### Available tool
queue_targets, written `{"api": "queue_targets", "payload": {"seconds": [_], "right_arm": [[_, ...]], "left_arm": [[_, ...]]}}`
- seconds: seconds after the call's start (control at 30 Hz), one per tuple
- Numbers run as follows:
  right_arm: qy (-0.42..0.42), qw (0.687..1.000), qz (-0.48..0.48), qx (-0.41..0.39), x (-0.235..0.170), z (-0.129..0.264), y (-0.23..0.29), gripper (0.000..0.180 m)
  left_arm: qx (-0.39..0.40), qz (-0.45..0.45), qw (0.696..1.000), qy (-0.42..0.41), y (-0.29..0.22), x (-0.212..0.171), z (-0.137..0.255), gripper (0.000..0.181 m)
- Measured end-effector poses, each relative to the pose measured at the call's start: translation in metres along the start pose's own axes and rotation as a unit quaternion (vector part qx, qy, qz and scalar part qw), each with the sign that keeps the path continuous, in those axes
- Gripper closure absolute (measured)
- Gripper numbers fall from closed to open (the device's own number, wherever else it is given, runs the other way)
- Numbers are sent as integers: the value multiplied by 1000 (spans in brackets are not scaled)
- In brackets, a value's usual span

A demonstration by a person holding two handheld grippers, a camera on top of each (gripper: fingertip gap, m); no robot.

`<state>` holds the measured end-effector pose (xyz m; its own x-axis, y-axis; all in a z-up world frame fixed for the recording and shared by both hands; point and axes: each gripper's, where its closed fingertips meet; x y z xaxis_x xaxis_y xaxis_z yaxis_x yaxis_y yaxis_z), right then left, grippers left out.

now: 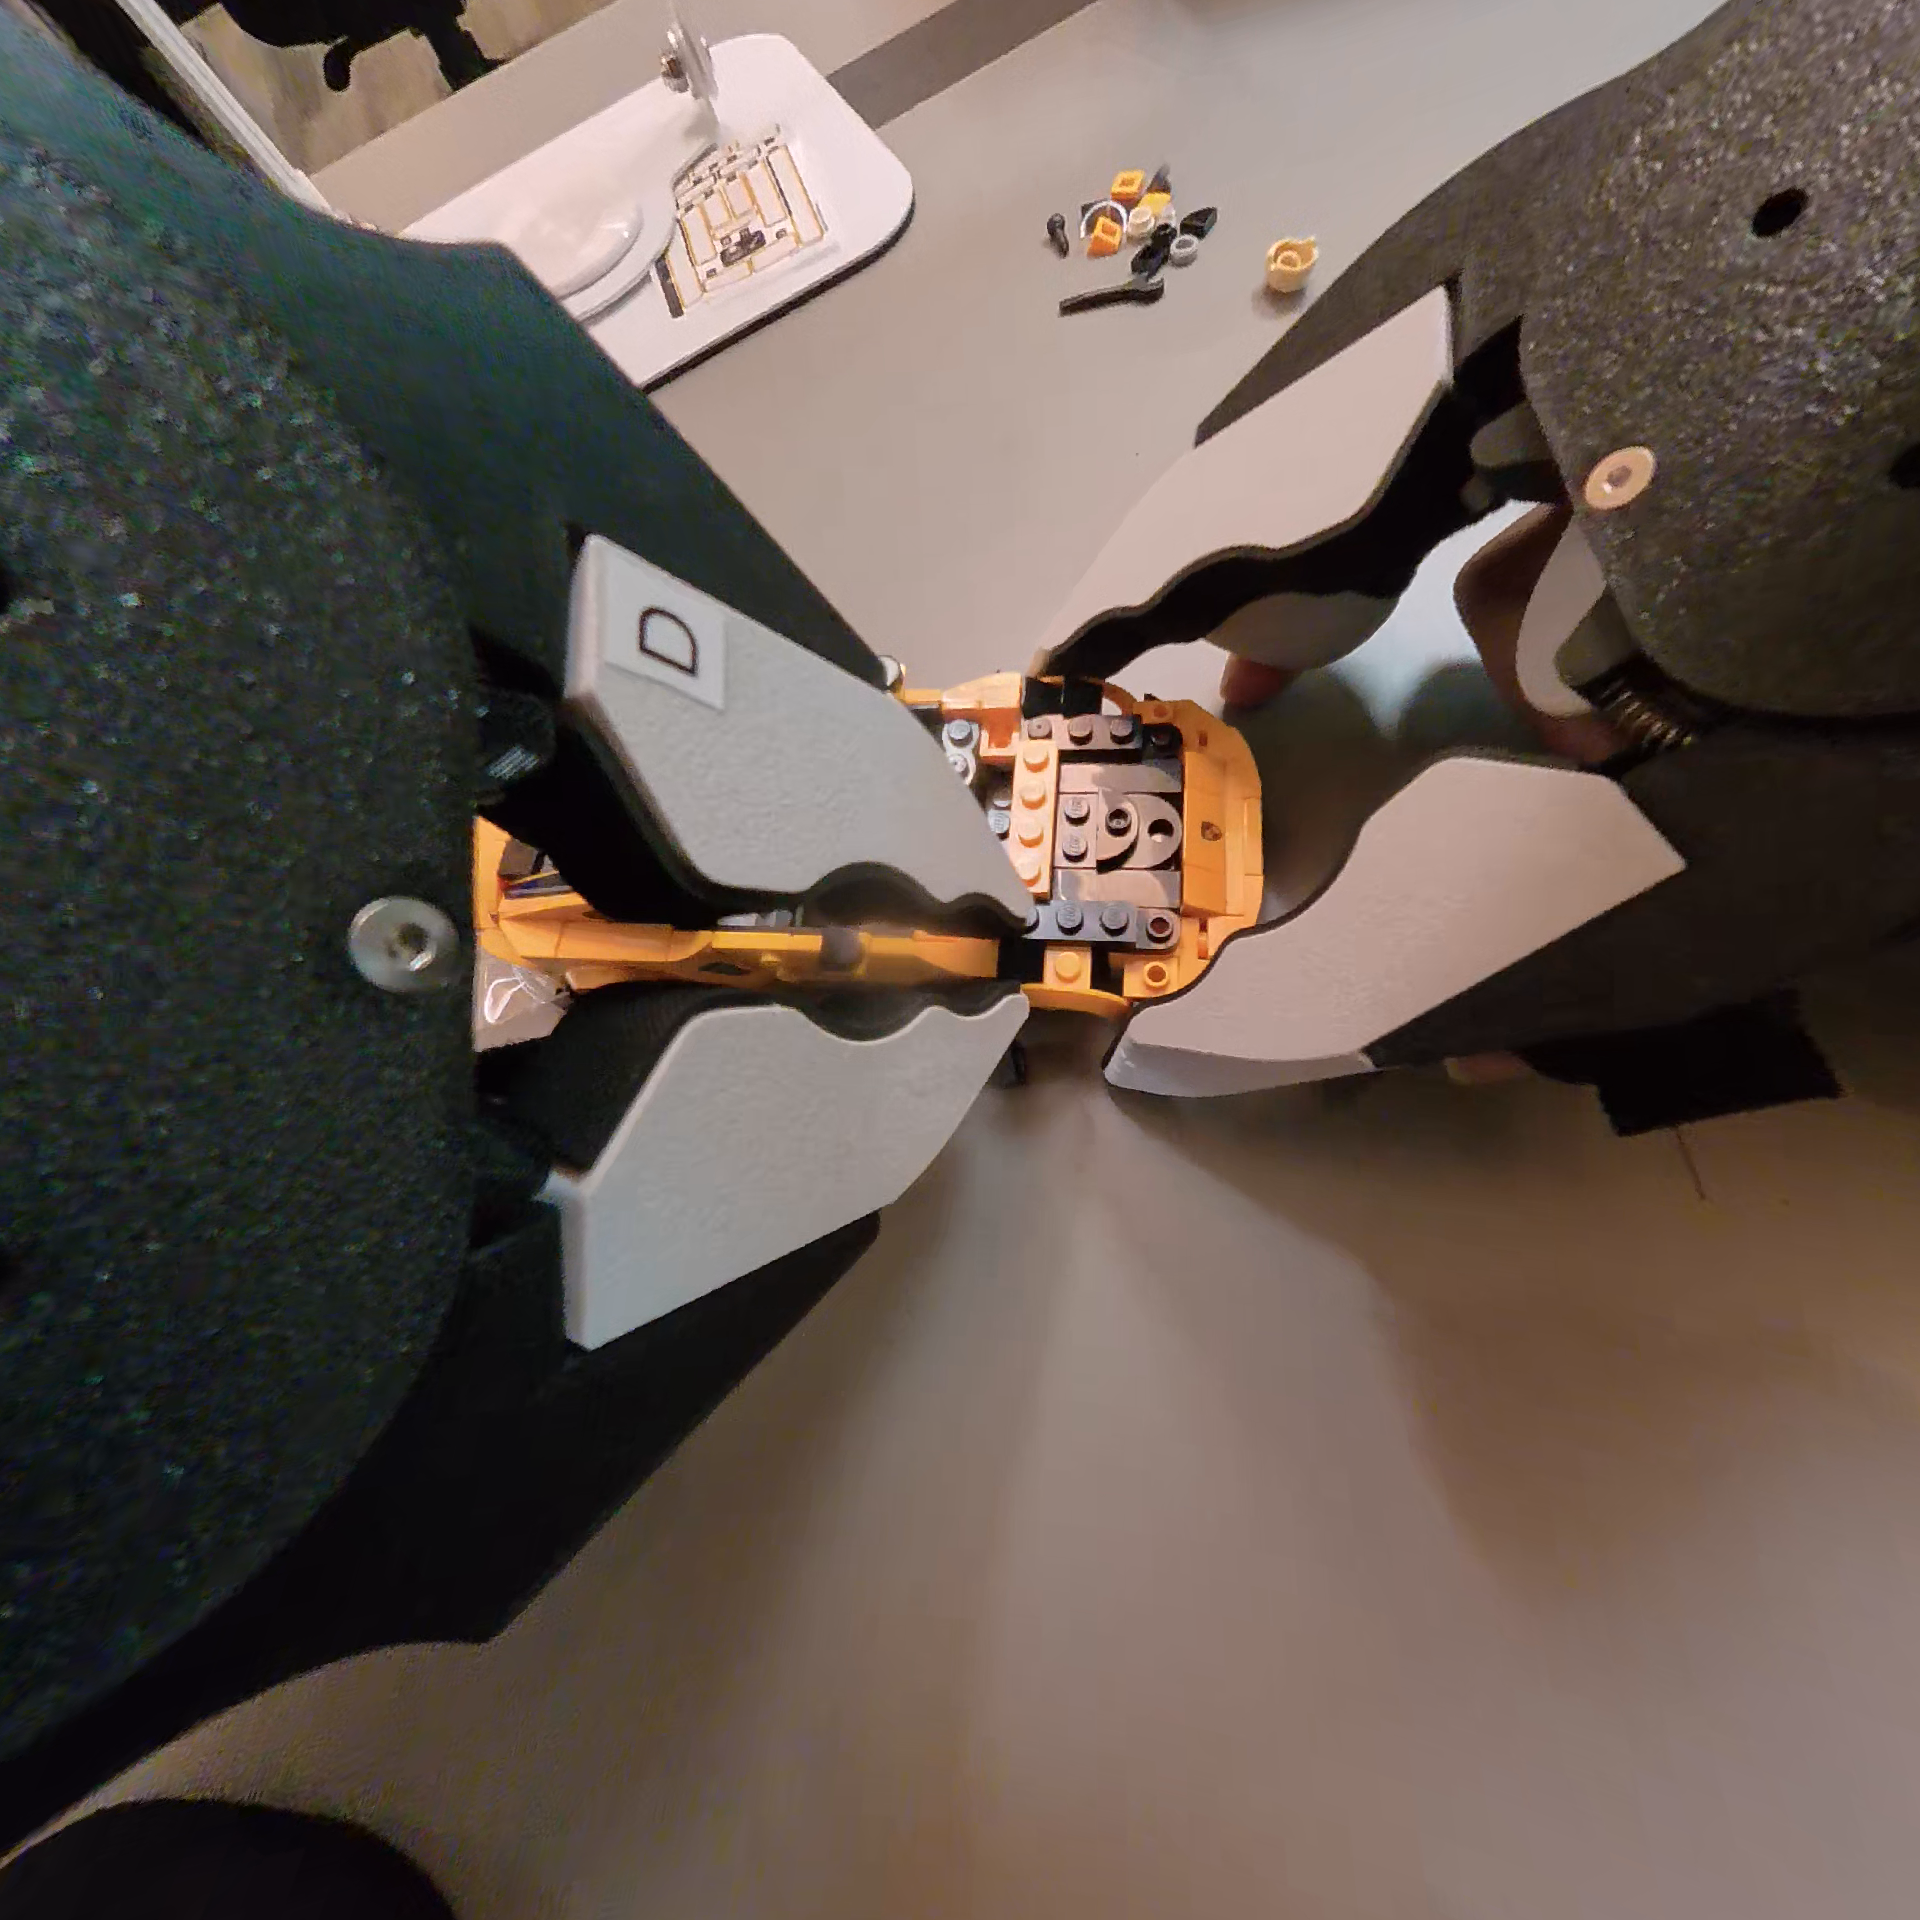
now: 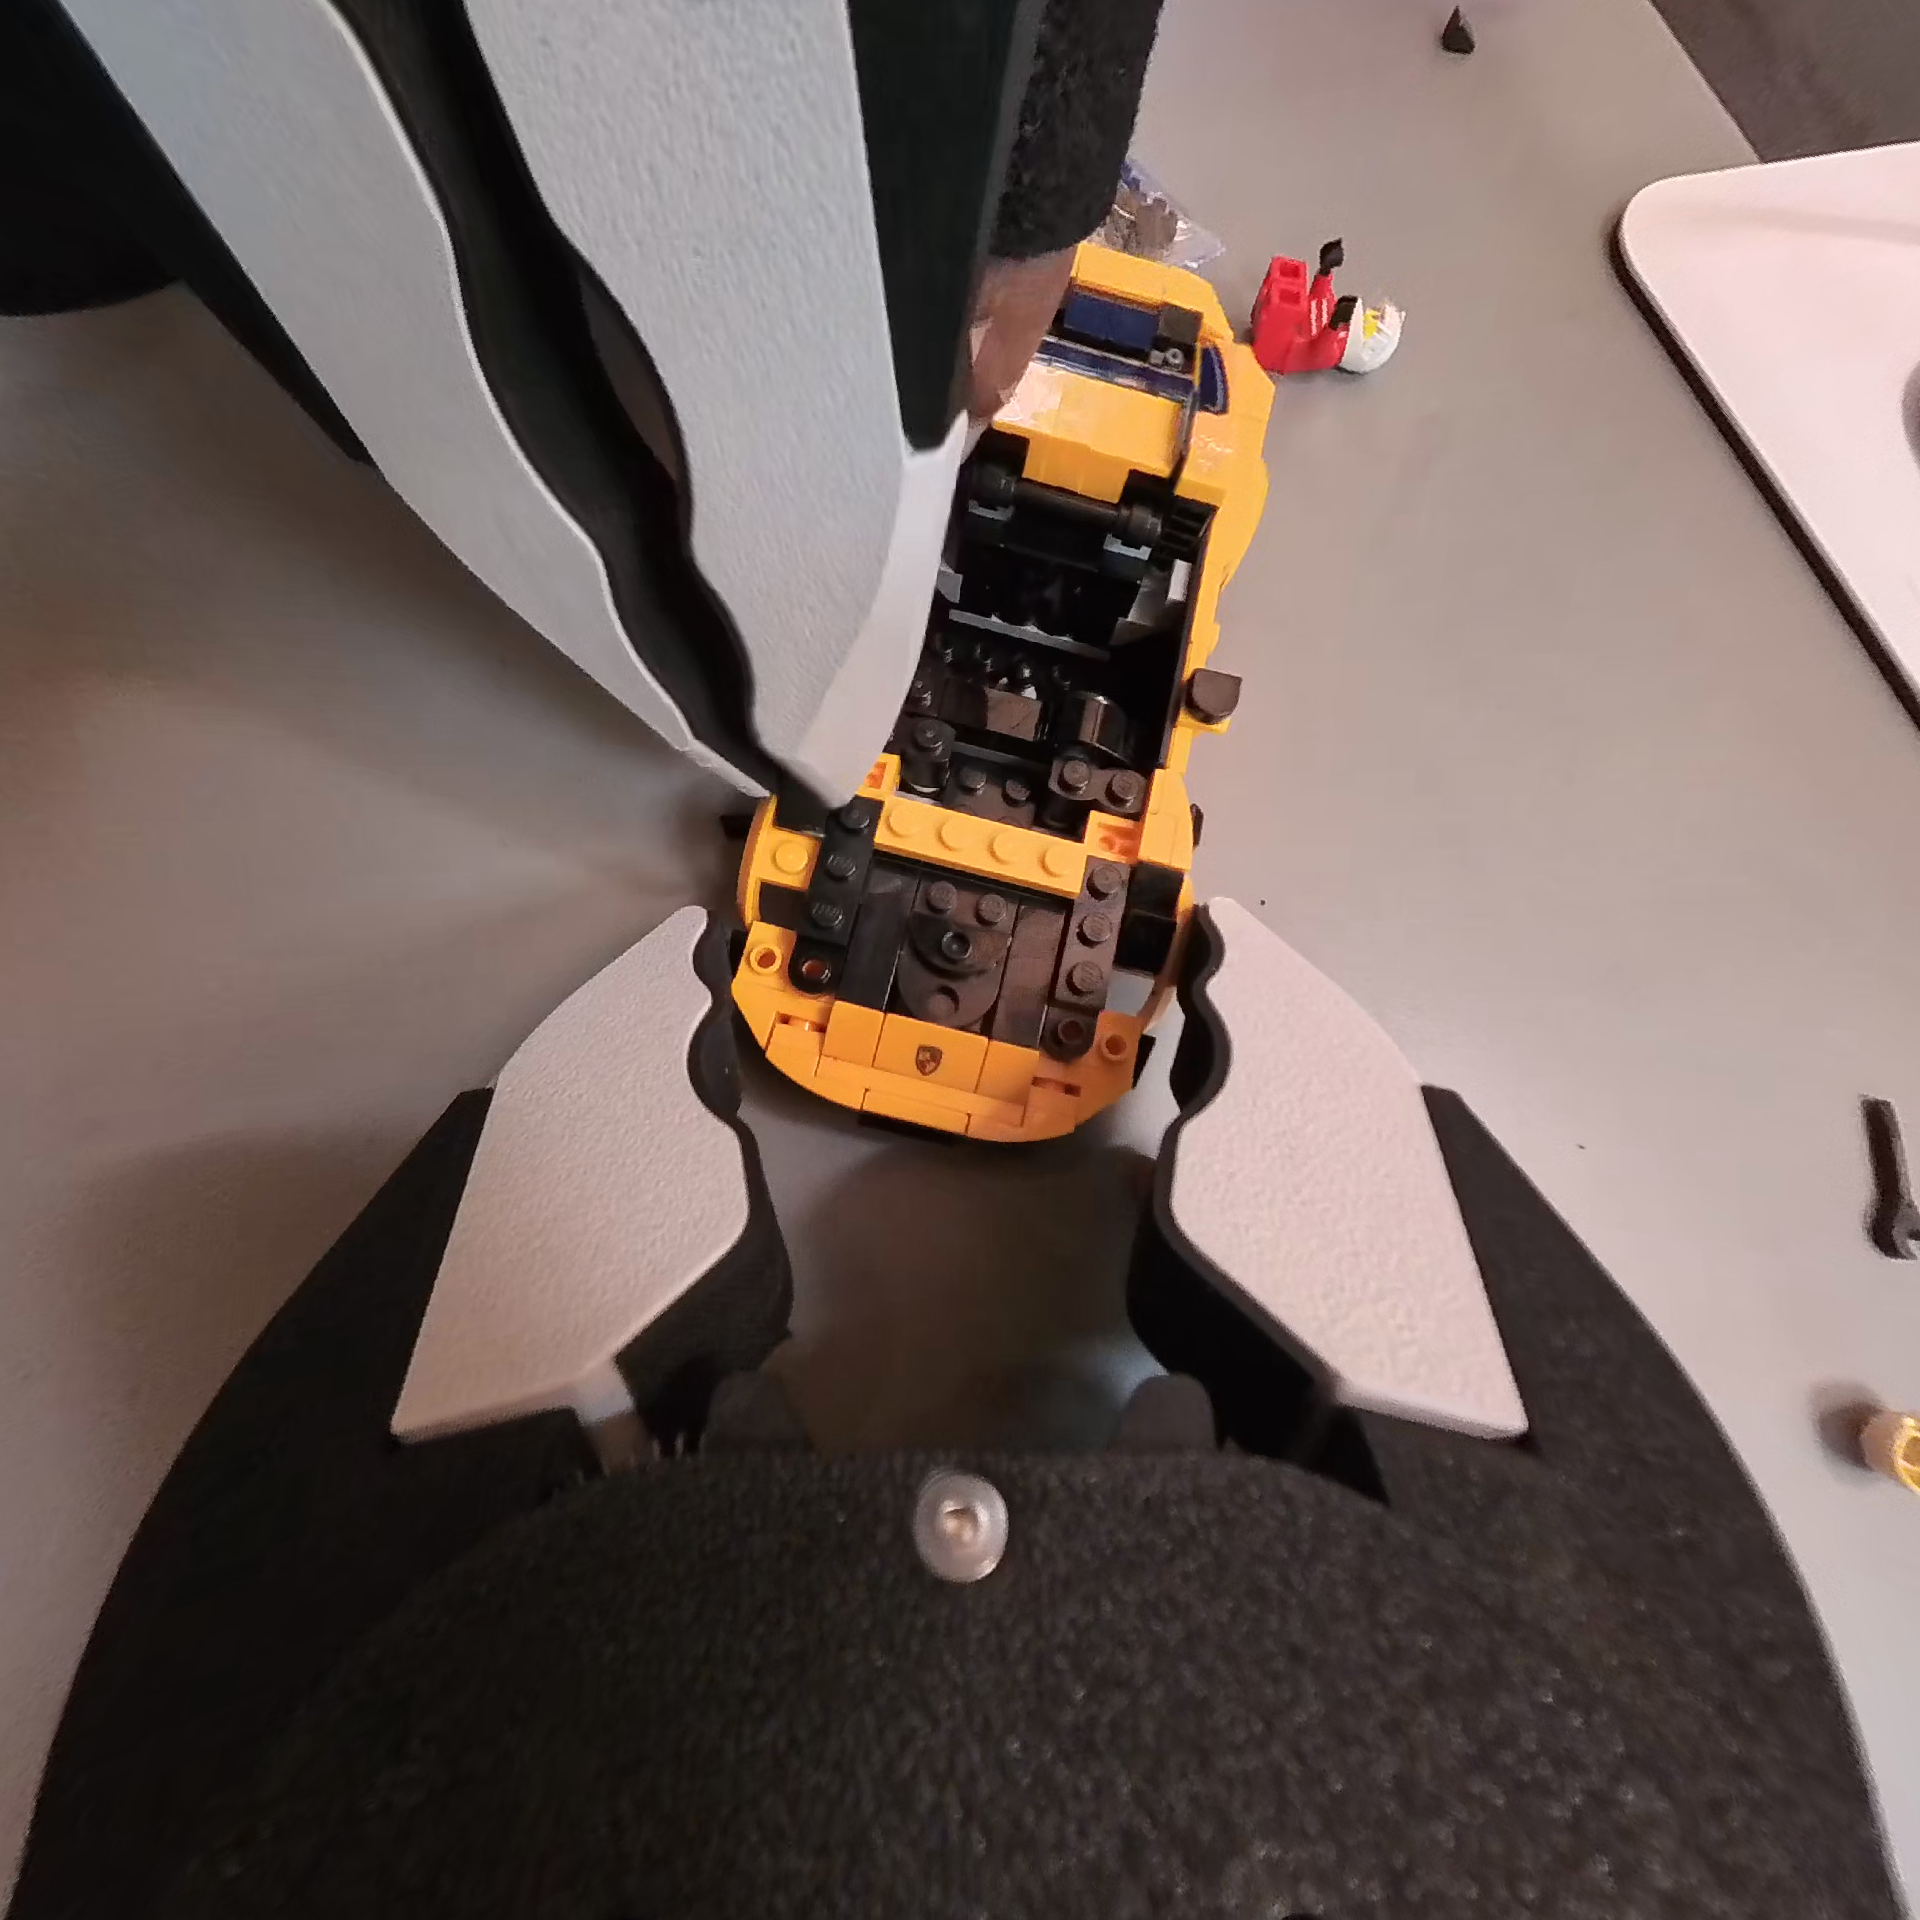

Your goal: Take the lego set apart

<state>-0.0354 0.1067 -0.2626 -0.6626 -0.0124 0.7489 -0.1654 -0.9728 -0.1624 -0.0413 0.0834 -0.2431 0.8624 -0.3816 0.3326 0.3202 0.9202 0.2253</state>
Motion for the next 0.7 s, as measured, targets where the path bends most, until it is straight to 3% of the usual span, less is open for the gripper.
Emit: {"api": "queue_targets", "payload": {"seconds": [0.07,0.13,0.17,0.3,0.4,0.7], "right_arm": [[3,1000,-7,-12,1,-2,-4,97],[0,1000,-2,-2,2,-3,-1,97],[-1,1000,-2,-2,1,-2,-1,97],[0,1000,-7,-4,0,-1,0,97],[0,1000,-6,-2,2,-2,0,97],[2,1000,-6,-7,1,-2,0,97]], "left_arm": [[-12,-4,995,-100,-6,35,9,181],[35,-34,999,-24,12,26,8,181],[15,-17,1000,-7,12,16,10,181],[-7,43,999,-9,9,-2,31,181],[-13,64,998,6,4,-6,19,170],[-50,79,994,48,-1,-5,0,172]]}}
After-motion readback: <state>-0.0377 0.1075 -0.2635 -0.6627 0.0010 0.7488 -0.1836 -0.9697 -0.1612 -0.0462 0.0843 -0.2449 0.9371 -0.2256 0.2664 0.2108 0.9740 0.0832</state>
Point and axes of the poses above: each gripper's, where its closed fingertips meet, z back along the fingers, x out of its top, y = z × x across the jaws, and after that the axes turned 6 degrees about -x, right-handed
